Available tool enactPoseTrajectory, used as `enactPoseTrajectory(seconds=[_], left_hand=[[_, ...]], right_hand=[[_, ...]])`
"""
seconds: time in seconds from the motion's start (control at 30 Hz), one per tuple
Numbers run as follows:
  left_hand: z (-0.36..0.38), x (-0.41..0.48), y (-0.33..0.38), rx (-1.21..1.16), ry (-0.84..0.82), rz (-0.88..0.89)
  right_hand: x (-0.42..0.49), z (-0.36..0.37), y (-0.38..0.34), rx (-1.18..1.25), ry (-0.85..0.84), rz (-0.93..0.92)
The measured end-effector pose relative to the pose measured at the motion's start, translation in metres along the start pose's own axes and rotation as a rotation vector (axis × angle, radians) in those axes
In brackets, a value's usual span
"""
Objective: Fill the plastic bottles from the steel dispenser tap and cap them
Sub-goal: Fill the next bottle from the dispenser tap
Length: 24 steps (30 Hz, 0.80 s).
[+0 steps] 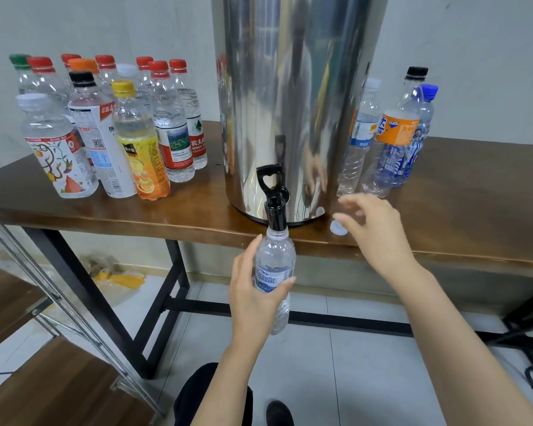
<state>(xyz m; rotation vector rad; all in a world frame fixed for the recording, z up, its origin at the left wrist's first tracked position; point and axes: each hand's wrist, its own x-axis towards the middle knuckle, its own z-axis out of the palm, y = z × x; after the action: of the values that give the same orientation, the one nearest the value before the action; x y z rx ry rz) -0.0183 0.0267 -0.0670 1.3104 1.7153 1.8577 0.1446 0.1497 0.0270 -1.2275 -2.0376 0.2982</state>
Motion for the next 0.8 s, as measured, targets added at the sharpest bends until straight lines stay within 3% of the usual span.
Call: enactPoseTrajectory(seconds=[0.17, 0.4, 0.63, 0.8], left_hand=[[0.003, -0.005, -0.004, 0.023, -0.024, -0.021], [0.007, -0.018, -0.007, 0.035, -0.089, -0.063], [0.008, -0.025, 0.021, -0.045, -0.175, -0.066], [0.009, -0.029, 0.039, -0.078, -0.188, -0.018]], right_hand=[[0.003, 0.011, 0.015, -0.201, -0.306, 0.010], [0.007, 0.013, 0.015, -0.223, -0.372, -0.023], [-0.009, -0.028, -0.008, 0.224, -0.258, -0.116], [-0.023, -0.061, -0.037, 0.347, -0.354, -0.230]])
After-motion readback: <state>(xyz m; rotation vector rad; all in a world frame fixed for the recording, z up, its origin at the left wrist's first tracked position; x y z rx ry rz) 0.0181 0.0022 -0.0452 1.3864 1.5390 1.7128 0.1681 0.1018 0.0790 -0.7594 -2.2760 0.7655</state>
